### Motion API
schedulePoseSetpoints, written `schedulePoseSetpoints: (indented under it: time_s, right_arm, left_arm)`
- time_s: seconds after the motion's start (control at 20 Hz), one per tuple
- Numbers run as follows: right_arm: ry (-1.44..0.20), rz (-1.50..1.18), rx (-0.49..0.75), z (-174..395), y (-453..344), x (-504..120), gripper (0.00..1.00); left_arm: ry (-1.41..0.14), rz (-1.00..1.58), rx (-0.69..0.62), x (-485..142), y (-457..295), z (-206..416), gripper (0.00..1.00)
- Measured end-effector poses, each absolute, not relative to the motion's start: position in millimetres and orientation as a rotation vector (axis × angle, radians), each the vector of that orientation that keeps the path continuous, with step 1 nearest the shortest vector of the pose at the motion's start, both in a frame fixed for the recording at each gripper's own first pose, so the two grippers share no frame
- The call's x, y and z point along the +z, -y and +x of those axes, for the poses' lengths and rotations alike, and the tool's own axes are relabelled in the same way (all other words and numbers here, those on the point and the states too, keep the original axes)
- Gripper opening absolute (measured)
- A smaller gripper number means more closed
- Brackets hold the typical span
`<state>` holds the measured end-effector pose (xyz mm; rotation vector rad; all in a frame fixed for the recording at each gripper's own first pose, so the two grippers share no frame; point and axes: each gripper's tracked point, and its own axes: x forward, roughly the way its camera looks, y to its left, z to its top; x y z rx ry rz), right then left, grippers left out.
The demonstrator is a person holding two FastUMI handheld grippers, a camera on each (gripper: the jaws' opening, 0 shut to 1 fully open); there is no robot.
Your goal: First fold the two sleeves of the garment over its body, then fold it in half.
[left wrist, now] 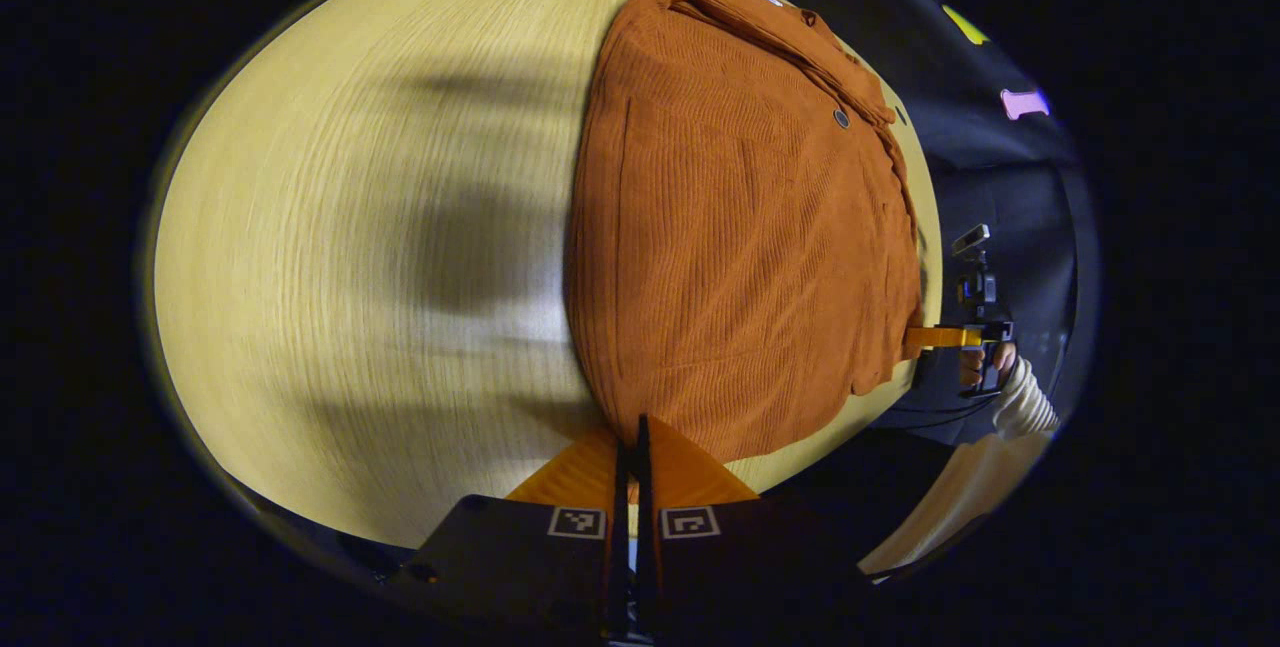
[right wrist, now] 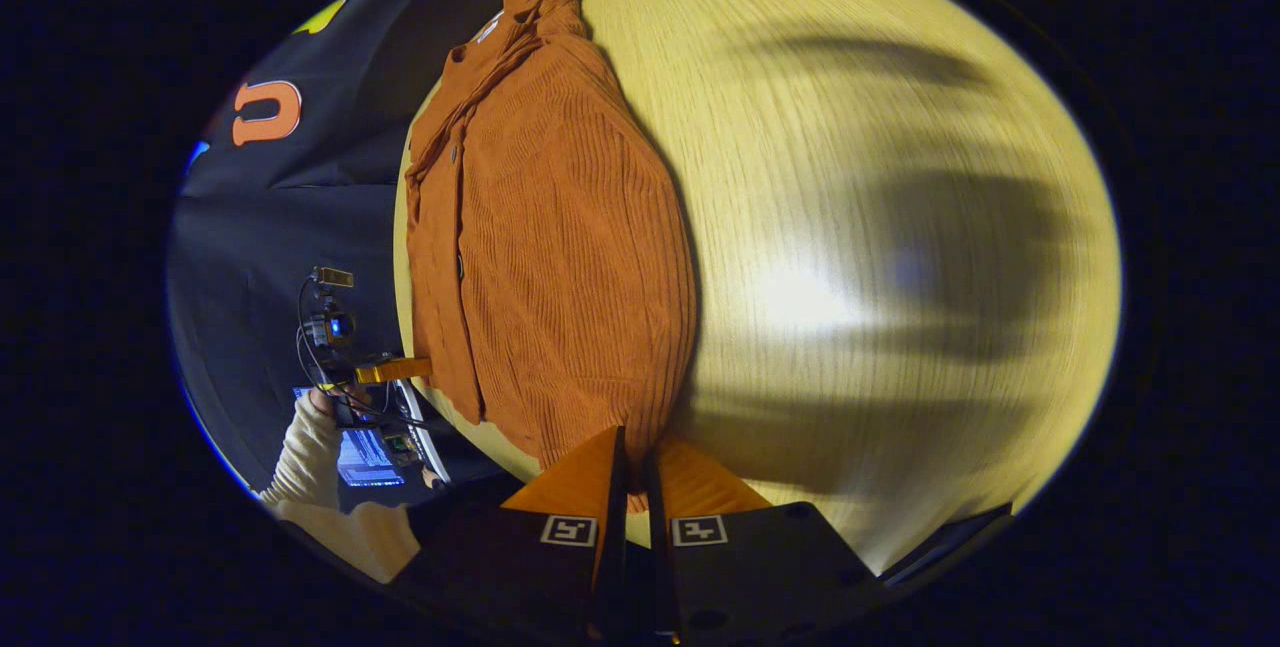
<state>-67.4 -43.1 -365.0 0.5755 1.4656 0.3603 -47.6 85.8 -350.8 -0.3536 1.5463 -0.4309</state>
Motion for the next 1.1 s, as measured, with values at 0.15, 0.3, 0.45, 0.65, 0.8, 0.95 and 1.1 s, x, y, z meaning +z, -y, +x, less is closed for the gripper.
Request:
schedulePoseSetpoints:
  time_s: [0.15, 0.3, 0.45, 0.65, 0.8, 0.95, 1.1]
  right_arm:
    - [-1.406, 0.489, 0.396, -66.8, 40.7, -367.7, 0.06]
    - [-1.325, 0.404, 0.380, -55.1, 42.6, -363.5, 0.05]
    - [-1.253, 0.401, 0.398, -62.2, 40.8, -345.9, 0.00]
    - [-1.170, 0.455, 0.432, -55.2, 26.5, -304.0, 0.00]
    - [-1.068, 0.426, 0.500, -36.1, 10.5, -262.1, 0.01]
    - [-0.979, 0.441, 0.561, -8.9, -10.2, -219.0, 0.01]
    - [-0.920, 0.408, 0.567, 31.8, -14.0, -193.4, 0.01]
  left_arm:
    - [-1.518, -0.178, -0.364, -349.3, -82.9, -44.5, 0.04]
    - [-1.418, 0.006, -0.328, -341.9, -85.5, -46.3, 0.03]
    - [-1.280, -0.024, -0.310, -317.9, -75.1, -36.1, 0.03]
    - [-1.140, 0.002, -0.278, -279.0, -84.9, -3.4, 0.03]
    - [-1.065, -0.054, -0.275, -244.7, -89.1, 35.1, 0.03]
    - [-0.983, -0.048, -0.251, -203.1, -93.6, 64.4, 0.03]
    - [-0.910, -0.028, -0.247, -181.9, -96.6, 127.4, 0.03]
